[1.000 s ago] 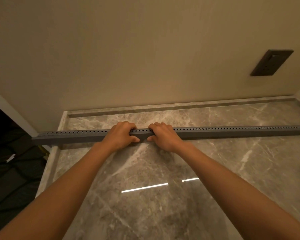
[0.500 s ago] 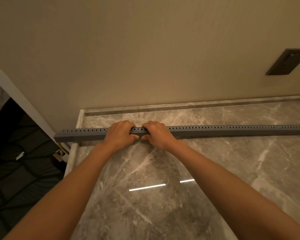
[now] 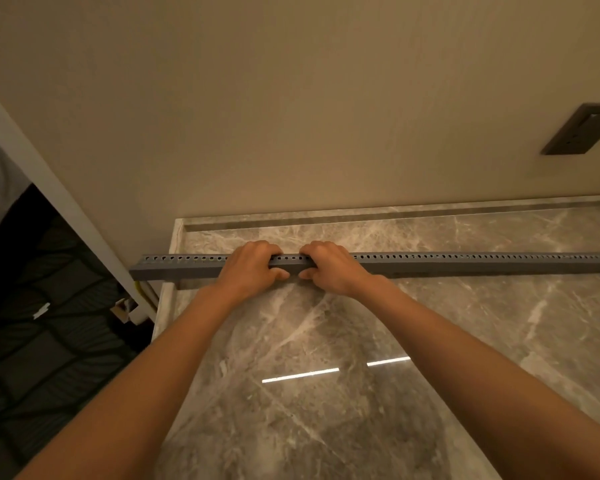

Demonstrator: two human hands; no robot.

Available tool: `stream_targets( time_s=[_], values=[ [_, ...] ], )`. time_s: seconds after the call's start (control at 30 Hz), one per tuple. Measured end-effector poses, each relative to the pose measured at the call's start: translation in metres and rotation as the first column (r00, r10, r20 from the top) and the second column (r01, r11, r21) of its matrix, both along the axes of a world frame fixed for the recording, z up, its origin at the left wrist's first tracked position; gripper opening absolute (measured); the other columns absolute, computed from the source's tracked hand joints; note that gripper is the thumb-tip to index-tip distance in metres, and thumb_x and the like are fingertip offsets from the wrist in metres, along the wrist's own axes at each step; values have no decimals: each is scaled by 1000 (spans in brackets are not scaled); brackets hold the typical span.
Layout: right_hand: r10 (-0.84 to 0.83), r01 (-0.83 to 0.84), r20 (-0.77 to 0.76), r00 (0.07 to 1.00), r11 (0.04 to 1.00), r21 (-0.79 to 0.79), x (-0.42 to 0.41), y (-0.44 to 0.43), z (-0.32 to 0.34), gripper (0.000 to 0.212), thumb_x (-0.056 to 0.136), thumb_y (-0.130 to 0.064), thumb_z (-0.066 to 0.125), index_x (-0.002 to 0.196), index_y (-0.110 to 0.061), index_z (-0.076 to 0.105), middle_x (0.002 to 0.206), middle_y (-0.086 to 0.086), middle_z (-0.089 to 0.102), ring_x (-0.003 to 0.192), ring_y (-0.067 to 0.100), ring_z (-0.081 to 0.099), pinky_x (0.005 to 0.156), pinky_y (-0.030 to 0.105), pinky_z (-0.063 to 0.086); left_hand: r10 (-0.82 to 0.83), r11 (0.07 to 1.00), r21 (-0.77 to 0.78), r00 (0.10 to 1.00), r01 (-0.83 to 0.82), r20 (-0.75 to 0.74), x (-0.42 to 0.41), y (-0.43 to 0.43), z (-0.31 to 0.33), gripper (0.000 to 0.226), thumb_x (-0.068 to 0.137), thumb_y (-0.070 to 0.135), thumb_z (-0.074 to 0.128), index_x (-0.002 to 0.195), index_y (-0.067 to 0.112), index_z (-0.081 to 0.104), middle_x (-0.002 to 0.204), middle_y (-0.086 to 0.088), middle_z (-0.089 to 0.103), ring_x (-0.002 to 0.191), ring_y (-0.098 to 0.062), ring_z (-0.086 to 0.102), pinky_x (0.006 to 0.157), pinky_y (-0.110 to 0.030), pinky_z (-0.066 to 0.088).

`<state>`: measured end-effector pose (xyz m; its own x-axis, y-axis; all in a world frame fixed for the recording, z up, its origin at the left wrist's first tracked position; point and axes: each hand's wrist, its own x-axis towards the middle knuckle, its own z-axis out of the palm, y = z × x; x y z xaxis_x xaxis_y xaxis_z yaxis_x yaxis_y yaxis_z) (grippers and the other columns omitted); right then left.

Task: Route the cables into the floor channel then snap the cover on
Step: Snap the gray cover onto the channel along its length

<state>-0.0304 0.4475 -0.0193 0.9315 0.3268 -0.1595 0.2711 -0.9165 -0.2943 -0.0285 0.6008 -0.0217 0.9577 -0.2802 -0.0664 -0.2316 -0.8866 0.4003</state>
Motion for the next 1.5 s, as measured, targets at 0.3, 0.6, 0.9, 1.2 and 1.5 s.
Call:
stream_targets(
  time_s=[0.3, 0.6, 0.9, 1.2, 1.5],
  values=[
    [57, -55, -14, 998, 995, 80, 4, 46, 1, 26, 89, -20, 59, 109, -4, 59, 110, 16, 63, 101, 32, 57, 85, 39, 44, 86, 995, 46, 996, -84, -30, 1, 48, 6, 27, 80, 26, 71, 103, 11, 68, 104, -11, 68, 97, -27, 60, 73, -32, 40],
    [102, -102, 64, 993, 995, -3, 7, 51, -4, 25, 90, -17, 56, 111, -3, 57, 113, 16, 62, 102, 33, 56, 86, 39, 42, 68, 993, 88, 996, -73, 59, -1, 43, 4, 23, 83, 27, 67, 95, 8, 71, 97, -13, 70, 94, -30, 60, 73, -33, 39],
    [83, -83, 21, 996, 997, -4, 11, 62, 3, 28, 88, -25, 59, 108, -5, 60, 108, 15, 64, 98, 32, 59, 75, 36, 42, 79, 995, -55, 997, -79, -5, 1, 72, 4, 30, 79, 29, 72, 104, 13, 70, 103, -11, 68, 96, -25, 59, 83, -38, 48],
    [190, -189, -8, 982, 978, 86, 15, 118, 2, 30, 91, -24, 57, 110, 0, 55, 113, 20, 61, 104, 34, 56, 75, 35, 40, 239, 969, -57, 971, -240, -31, -3, 144, 6, 40, 72, 21, 80, 108, 9, 69, 101, -11, 67, 85, -15, 50, 72, -24, 33],
    [183, -186, 44, 982, 980, 73, 18, 125, -5, 28, 90, -22, 56, 109, -2, 59, 110, 19, 64, 101, 35, 57, 76, 35, 38, 235, 970, -56, 972, -235, 4, 0, 143, 6, 38, 73, 21, 79, 109, 11, 71, 99, -12, 69, 81, -15, 49, 57, -26, 29]
  ],
)
